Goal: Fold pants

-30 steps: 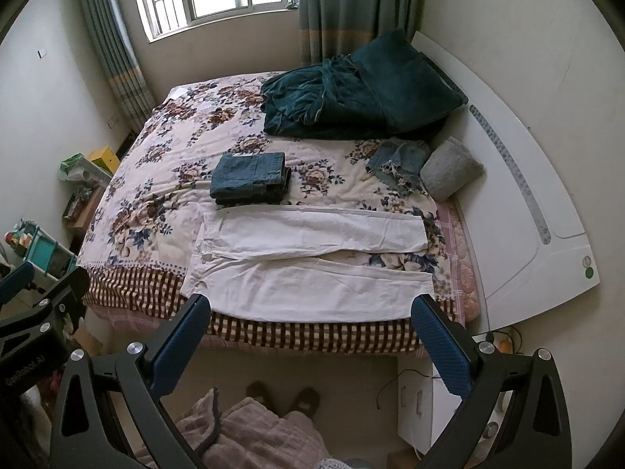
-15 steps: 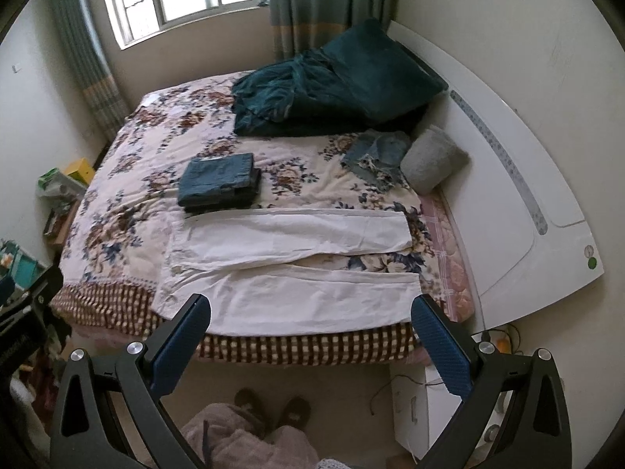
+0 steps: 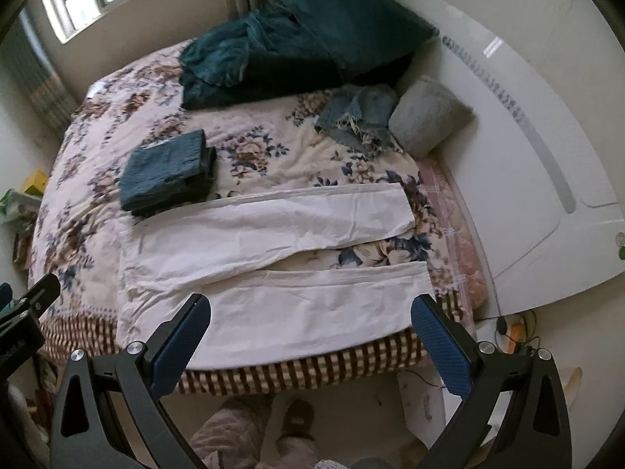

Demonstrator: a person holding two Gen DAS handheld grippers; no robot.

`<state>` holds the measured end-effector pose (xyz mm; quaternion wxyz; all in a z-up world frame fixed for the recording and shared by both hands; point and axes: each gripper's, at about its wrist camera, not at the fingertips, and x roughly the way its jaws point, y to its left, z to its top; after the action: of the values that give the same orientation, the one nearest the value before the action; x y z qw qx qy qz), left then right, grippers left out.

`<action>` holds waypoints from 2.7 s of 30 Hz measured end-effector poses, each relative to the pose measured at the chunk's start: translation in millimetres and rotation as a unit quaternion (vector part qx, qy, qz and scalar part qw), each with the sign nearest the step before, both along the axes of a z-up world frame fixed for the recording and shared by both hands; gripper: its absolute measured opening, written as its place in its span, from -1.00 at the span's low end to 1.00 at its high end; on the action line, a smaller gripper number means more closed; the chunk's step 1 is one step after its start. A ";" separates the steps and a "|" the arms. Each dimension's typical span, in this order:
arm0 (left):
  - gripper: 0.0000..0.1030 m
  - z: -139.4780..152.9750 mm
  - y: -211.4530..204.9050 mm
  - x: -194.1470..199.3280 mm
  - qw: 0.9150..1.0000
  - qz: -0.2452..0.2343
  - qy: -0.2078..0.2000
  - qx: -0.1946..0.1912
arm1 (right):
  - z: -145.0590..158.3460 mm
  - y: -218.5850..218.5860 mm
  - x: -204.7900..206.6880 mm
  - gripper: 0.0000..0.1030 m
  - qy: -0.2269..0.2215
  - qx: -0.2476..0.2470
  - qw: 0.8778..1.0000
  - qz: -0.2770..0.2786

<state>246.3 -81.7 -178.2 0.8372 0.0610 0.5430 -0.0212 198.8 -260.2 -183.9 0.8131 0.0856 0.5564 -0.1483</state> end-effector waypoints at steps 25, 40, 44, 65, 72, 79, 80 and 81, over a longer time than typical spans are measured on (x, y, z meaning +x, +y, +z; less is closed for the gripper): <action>1.00 -428.2 -167.5 260.6 0.939 -0.222 0.181 0.188 | -466.8 -157.1 315.5 0.95 0.281 -0.086 0.938 0.182; -0.74 -439.5 -193.4 275.7 0.913 -0.344 0.187 0.117 | -529.9 -147.1 360.3 -0.67 0.270 -0.054 0.905 0.326; -0.89 -406.5 -183.4 272.7 0.930 -0.315 0.166 0.090 | -508.2 -156.4 344.8 -0.76 0.224 -0.038 0.930 0.287; -0.91 -390.2 -100.4 -17.8 0.973 -0.068 0.220 -0.033 | -421.8 -118.4 40.0 -0.78 0.190 0.033 0.961 0.199; -0.89 -463.6 -104.7 -27.1 0.962 -0.040 0.271 -0.011 | -473.7 -103.4 -5.7 -0.75 0.234 0.010 0.945 0.226; 0.30 -419.3 -96.2 -27.2 0.960 -0.025 0.276 -0.032 | -461.9 -123.6 -32.4 0.94 0.269 0.088 0.940 0.189; 0.68 -411.2 -93.2 -28.0 0.960 -0.023 0.275 -0.035 | -451.0 -132.8 -38.9 0.94 0.264 0.108 0.943 0.170; 0.76 -403.8 -91.3 -27.8 0.961 -0.022 0.273 -0.031 | -443.5 -139.6 -43.2 0.94 0.259 0.122 0.946 0.153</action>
<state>218.5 -173.0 -582.0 0.6582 0.0389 0.7484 -0.0716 155.6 -399.8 -627.4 0.6370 0.0568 0.7682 0.0302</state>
